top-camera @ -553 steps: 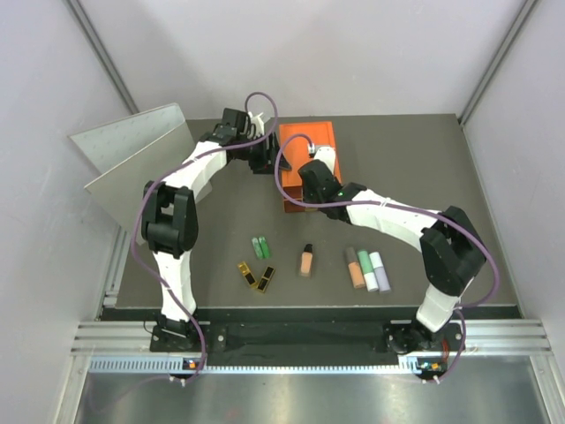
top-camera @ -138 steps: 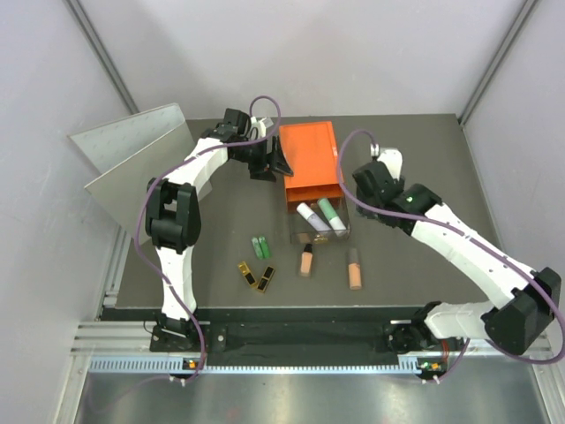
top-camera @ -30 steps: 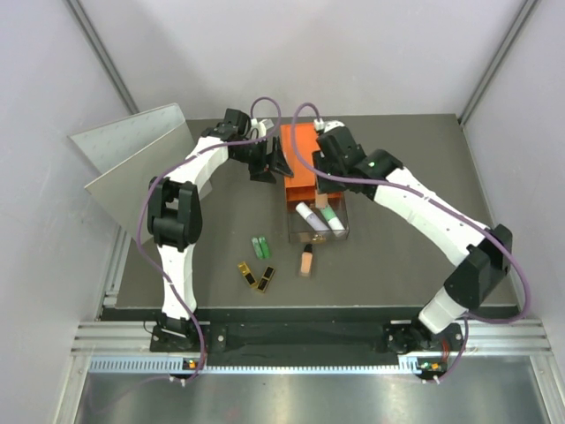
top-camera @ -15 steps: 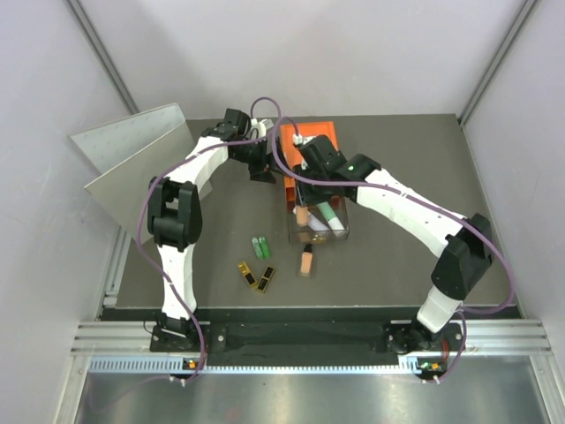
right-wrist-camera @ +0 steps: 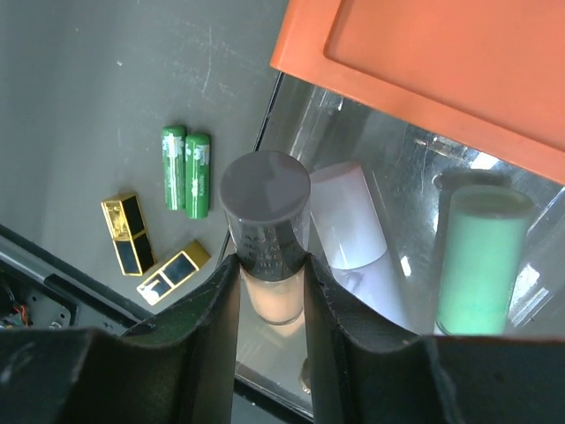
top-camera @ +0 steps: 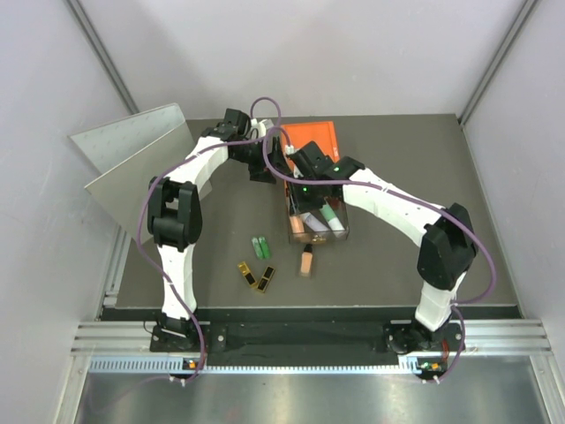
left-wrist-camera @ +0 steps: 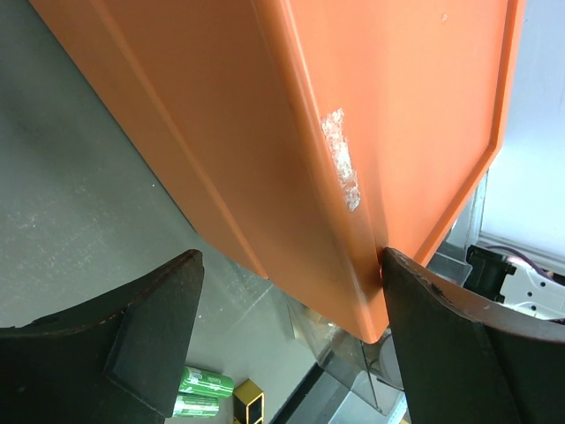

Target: Organize the makeup

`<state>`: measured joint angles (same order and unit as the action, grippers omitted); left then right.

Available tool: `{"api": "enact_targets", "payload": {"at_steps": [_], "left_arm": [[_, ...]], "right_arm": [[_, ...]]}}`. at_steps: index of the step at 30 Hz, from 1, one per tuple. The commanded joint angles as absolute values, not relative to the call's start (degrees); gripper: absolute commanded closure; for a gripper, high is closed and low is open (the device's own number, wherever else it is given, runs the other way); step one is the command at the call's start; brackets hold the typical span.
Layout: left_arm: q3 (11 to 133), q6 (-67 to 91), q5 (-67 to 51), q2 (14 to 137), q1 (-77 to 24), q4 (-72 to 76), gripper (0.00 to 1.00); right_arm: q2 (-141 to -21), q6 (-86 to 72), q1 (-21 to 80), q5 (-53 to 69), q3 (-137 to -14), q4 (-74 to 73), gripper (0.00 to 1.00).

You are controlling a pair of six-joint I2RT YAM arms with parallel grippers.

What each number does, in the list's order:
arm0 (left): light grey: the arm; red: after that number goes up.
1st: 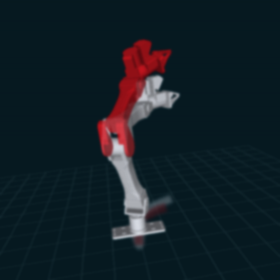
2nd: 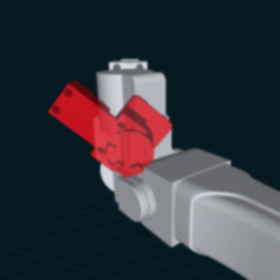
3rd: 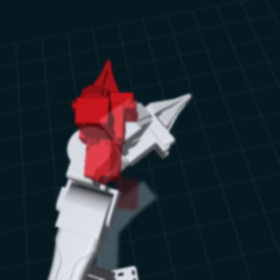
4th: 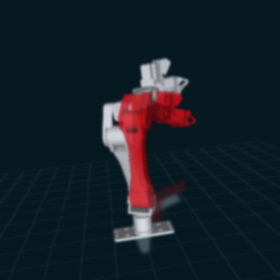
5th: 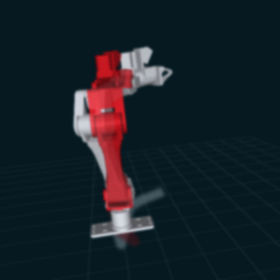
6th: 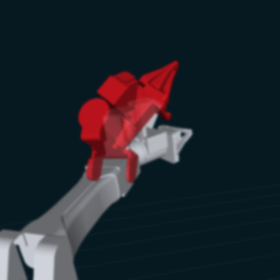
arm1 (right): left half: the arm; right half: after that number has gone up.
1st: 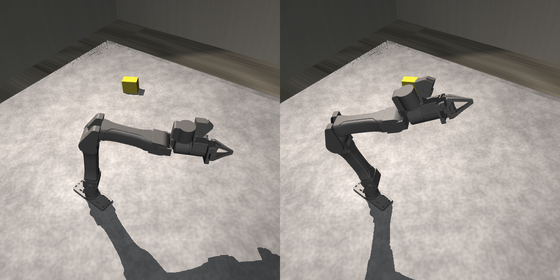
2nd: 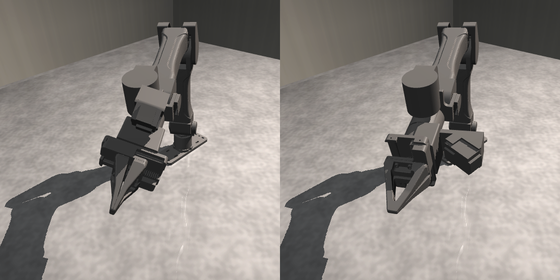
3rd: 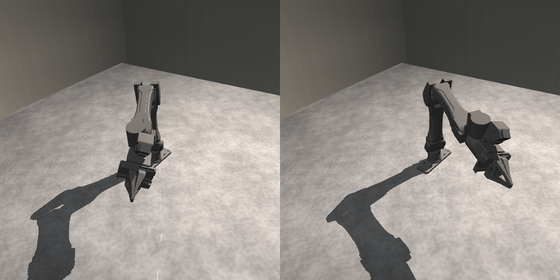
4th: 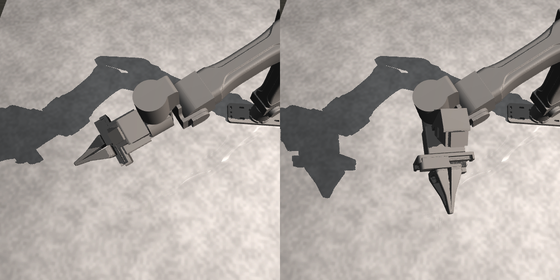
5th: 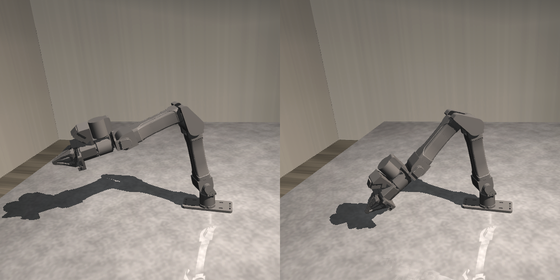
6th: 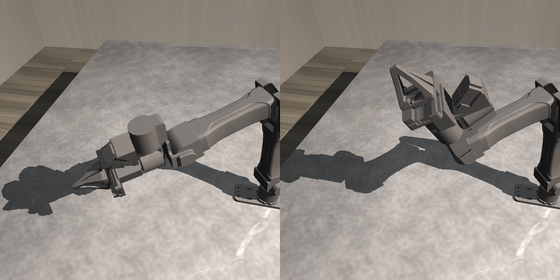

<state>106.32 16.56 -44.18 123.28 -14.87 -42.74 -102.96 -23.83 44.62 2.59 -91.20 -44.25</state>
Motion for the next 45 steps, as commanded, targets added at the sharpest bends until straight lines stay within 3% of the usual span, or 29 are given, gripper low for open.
{"api": "enact_targets", "payload": {"at_steps": [1,2,4,16,23,33,45], "left_arm": [[104.8,11.7,-31.2,127.4,-14.9,-46.9,0.16],[104.7,11.8,-31.3,127.4,-14.9,-46.9,0.16],[104.7,11.9,-31.4,127.5,-14.9,-46.9,0.16],[104.7,12.0,-31.4,127.4,-14.9,-46.9,0.15],[104.9,11.9,-31.2,127.4,-14.9,-46.8,0.15],[104.9,11.6,-31.3,126.9,-14.9,-46.8,0.15],[104.6,10.7,-32.1,126.4,-14.9,-47.1,0.15]], "right_arm": [[-103.0,-25.6,45.4,2.7,-93.2,-46.1,0.63],[-102.7,-25.7,45.4,1.6,-93.3,-46.0,0.56],[-102.0,-25.8,45.4,0.4,-93.6,-46.0,0.52],[-94.9,-25.2,45.4,-6.9,-94.0,-43.4,0.51],[-87.3,-24.2,45.4,-8.2,-90.4,-43.9,0.39],[-76.2,-30.8,51.1,-3.9,-75.7,-43.0,0.37],[-76.4,-37.5,64.5,-12.1,-64.6,-38.2,0.38]]}}
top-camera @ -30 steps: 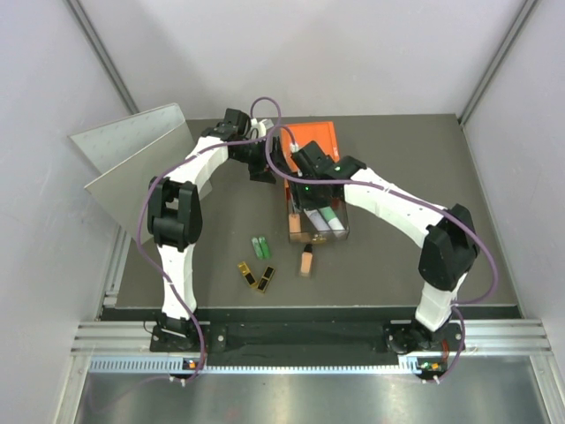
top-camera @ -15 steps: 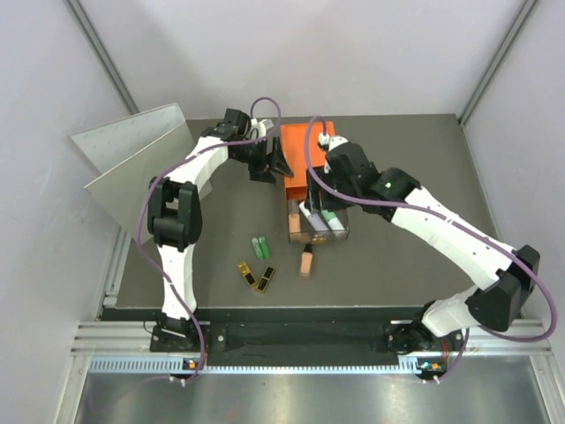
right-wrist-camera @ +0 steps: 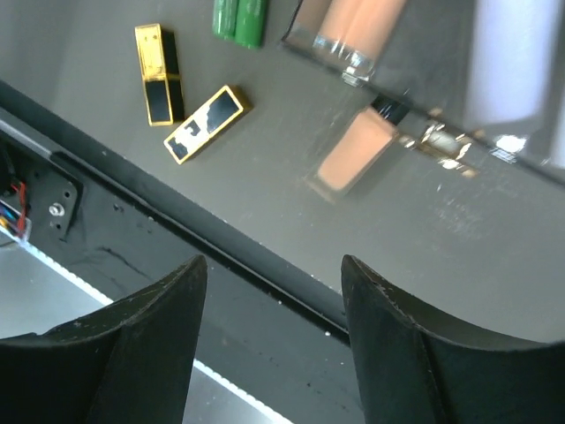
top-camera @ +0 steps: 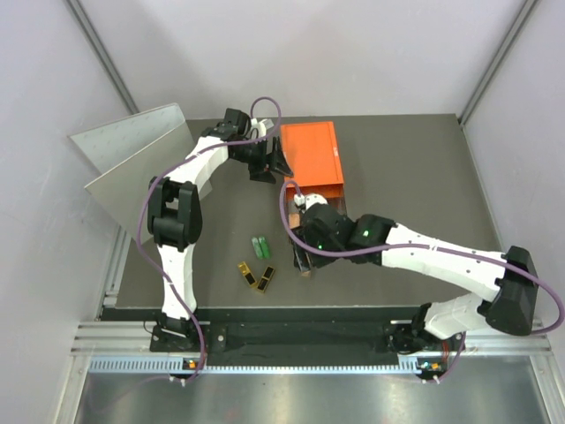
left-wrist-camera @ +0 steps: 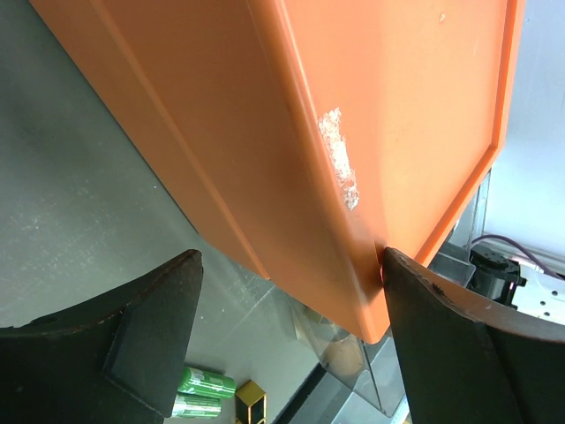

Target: Organize the makeup

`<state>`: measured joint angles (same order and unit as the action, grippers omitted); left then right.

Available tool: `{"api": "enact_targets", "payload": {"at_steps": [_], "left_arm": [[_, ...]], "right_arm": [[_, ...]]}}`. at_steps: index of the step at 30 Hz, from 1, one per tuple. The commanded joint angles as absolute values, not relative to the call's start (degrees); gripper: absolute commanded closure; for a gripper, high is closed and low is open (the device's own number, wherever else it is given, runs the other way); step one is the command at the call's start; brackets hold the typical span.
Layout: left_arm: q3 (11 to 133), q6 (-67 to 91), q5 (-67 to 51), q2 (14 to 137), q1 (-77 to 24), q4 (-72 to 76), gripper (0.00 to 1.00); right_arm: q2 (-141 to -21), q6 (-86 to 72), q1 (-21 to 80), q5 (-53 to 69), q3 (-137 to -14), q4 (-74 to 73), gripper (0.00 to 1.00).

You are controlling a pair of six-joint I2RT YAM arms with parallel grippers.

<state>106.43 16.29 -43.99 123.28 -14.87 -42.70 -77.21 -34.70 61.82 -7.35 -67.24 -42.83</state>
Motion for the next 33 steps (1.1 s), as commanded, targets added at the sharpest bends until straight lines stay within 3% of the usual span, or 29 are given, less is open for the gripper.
{"api": "enact_targets", "payload": {"at_steps": [1,15,33], "left_arm": [[104.5,10.3,-31.9,126.4,-14.9,-47.2,0.15],[104.6,8.5,-30.7,126.6,-14.9,-48.5,0.15],[105.2,7.2,-31.2,128.2,-14.9,-49.6,0.14]], "right_arm": [[-76.5,-37.9,64.9,-14.0,-63.9,-37.4,0.39],[-82.2,-40.5,68.6,-21.4,-52.5,-22.9,0.43],[-99.9,-41.7,68.8,-30.1,-57.7,-19.0,0.46]]}}
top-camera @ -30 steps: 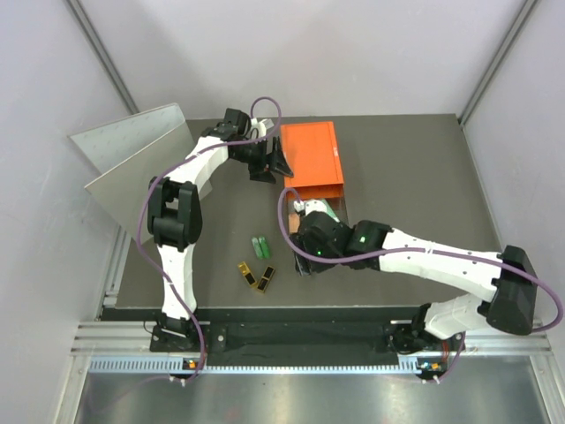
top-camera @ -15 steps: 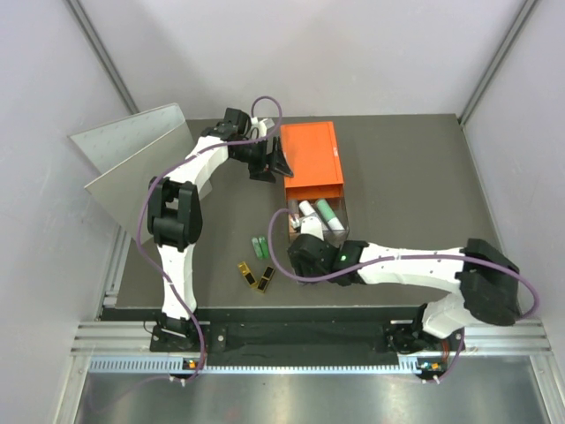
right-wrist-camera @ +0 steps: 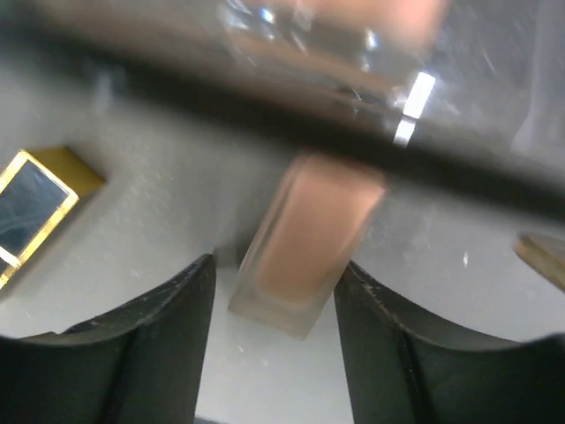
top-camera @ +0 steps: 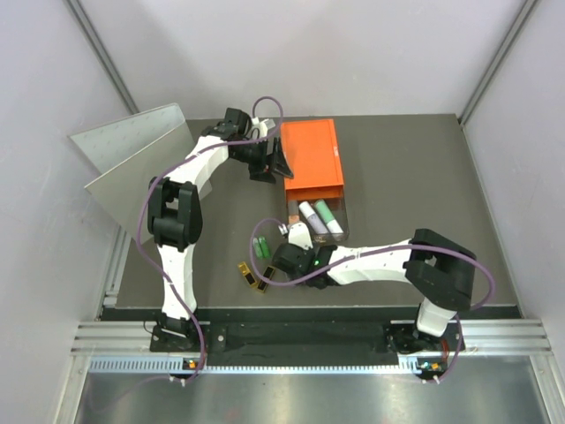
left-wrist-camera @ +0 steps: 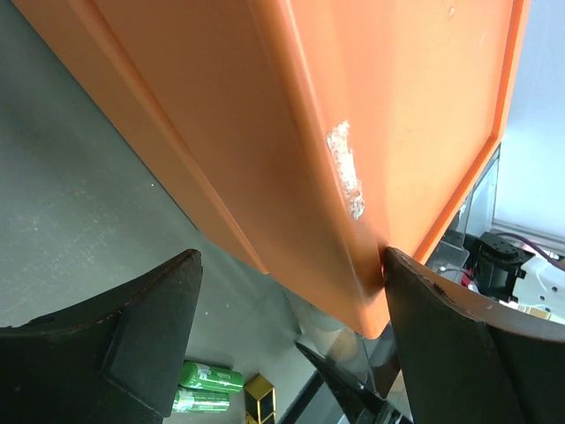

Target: Organize the makeup

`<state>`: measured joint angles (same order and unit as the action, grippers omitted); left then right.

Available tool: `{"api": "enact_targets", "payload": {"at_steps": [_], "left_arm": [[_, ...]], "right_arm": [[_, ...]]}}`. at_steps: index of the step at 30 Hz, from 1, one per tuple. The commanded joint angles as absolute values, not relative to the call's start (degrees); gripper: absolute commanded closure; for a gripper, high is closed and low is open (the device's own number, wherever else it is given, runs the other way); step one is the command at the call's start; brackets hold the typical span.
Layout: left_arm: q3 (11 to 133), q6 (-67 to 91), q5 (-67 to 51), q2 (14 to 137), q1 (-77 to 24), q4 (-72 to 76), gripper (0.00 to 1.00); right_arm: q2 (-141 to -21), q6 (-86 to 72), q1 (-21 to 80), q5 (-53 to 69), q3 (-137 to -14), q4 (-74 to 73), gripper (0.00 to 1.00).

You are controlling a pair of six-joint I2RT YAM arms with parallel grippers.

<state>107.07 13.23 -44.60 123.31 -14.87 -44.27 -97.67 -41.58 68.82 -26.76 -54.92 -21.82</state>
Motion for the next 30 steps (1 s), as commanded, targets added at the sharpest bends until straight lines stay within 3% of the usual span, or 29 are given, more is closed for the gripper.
{"api": "enact_targets", "payload": {"at_steps": [1,3,12,30], "left_arm": [[105.3,7.2,-31.1,128.3,-14.9,-49.6,0.14],[105.5,7.3,-31.0,128.4,-14.9,-49.7,0.14],[106.4,8.5,-30.9,128.8,-14.9,-49.5,0.14],[108.4,10.3,-31.2,129.5,-14.9,-49.0,0.14]], "right_arm": [[-99.8,-41.4,68.8,-30.1,-57.7,-18.6,0.48],[-99.4,-40.8,68.9,-30.1,-58.0,-18.5,0.51],[-94.6,-38.3,68.8,-30.6,-59.3,-23.8,0.92],[-77.7,-24.2,71.2,-17.6,-64.6,-31.9,0.95]]}}
